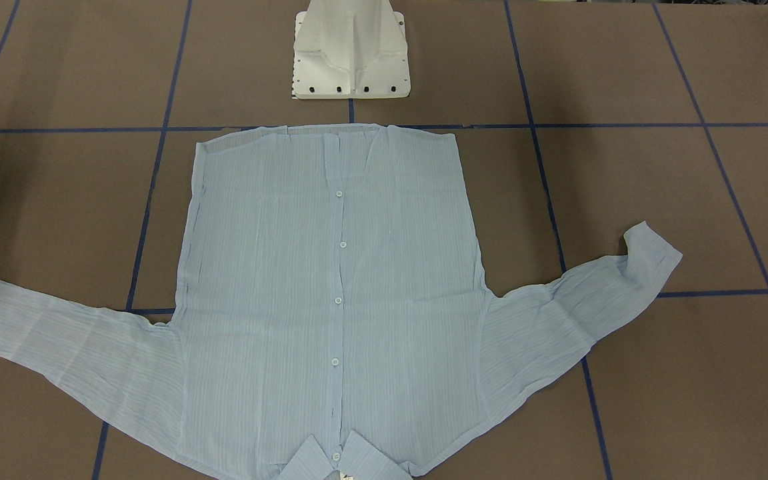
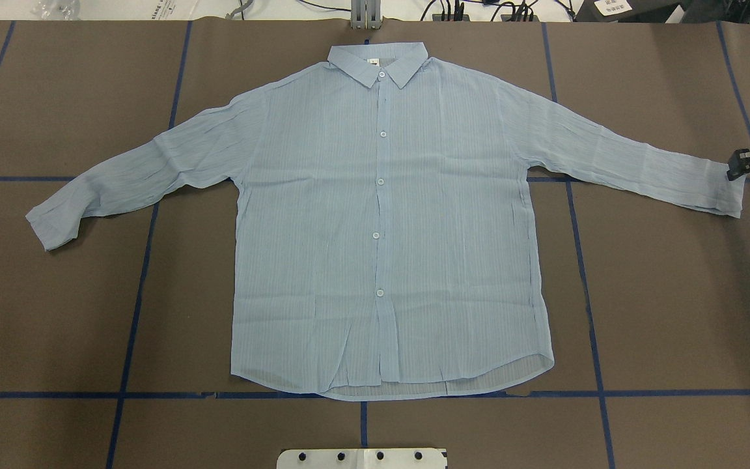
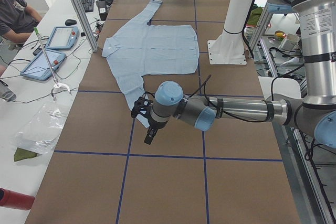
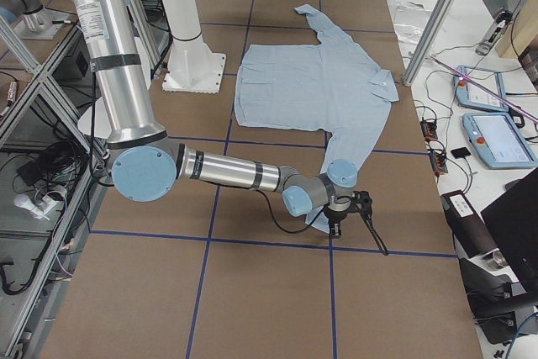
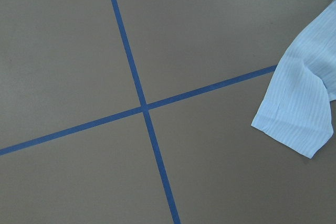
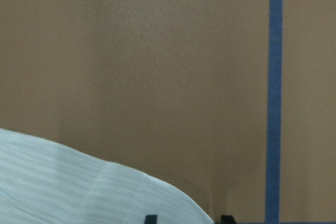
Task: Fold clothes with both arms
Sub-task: 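Move the right gripper to the cuff of the sleeve nearest it, then grasp the sleeve cuff with the right gripper and lift it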
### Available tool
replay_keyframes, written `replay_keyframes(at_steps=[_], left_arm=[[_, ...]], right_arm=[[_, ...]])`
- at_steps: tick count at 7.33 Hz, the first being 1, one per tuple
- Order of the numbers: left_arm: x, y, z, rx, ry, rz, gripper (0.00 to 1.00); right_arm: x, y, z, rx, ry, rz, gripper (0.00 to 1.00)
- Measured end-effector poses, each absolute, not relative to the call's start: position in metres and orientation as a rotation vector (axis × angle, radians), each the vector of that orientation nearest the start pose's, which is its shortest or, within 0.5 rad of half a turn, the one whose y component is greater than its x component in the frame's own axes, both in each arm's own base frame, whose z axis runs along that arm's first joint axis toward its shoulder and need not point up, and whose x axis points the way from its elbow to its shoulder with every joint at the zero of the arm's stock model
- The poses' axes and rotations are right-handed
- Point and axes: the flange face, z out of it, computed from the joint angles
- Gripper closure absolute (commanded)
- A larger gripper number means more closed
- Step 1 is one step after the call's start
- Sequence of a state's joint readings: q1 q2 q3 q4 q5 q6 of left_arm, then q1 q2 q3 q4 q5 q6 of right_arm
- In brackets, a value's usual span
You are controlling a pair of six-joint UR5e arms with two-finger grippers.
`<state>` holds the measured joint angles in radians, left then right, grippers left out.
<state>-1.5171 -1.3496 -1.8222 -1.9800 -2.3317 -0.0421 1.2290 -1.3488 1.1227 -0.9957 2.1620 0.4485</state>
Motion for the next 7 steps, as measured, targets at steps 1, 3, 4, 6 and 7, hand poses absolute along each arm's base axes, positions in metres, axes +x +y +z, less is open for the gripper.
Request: replay_keyframes(at_steps=[1, 3, 4, 6, 7], left_arm=[[-0.0420, -0.4227, 0.5880, 0.382, 0.768, 0.178, 0.00], [-0.0420, -0.4227, 0.5879, 0.383, 0.768, 0.179, 0.00], [-0.0420, -0.4227, 0.5877, 0.383, 0.767, 0.179, 0.00], [-0.0420, -0.4227, 0.5870, 0.384, 0.767, 0.180, 0.00], [-0.0420, -0.4227, 0.5864, 0.385, 0.767, 0.180, 0.00]], right_arm=[[-0.1279, -0.5901, 0.7089, 0.087, -0.669, -0.002, 0.63], [-0.1276, -0.5908, 0.7096, 0.091, -0.661, -0.001, 0.70], [-0.1272, -0.5913, 0.7096, 0.095, -0.655, 0.000, 0.85], [-0.1268, -0.5922, 0.7084, 0.099, -0.653, 0.001, 1.00], [-0.1268, -0.5927, 0.7073, 0.101, -0.653, 0.001, 1.00]])
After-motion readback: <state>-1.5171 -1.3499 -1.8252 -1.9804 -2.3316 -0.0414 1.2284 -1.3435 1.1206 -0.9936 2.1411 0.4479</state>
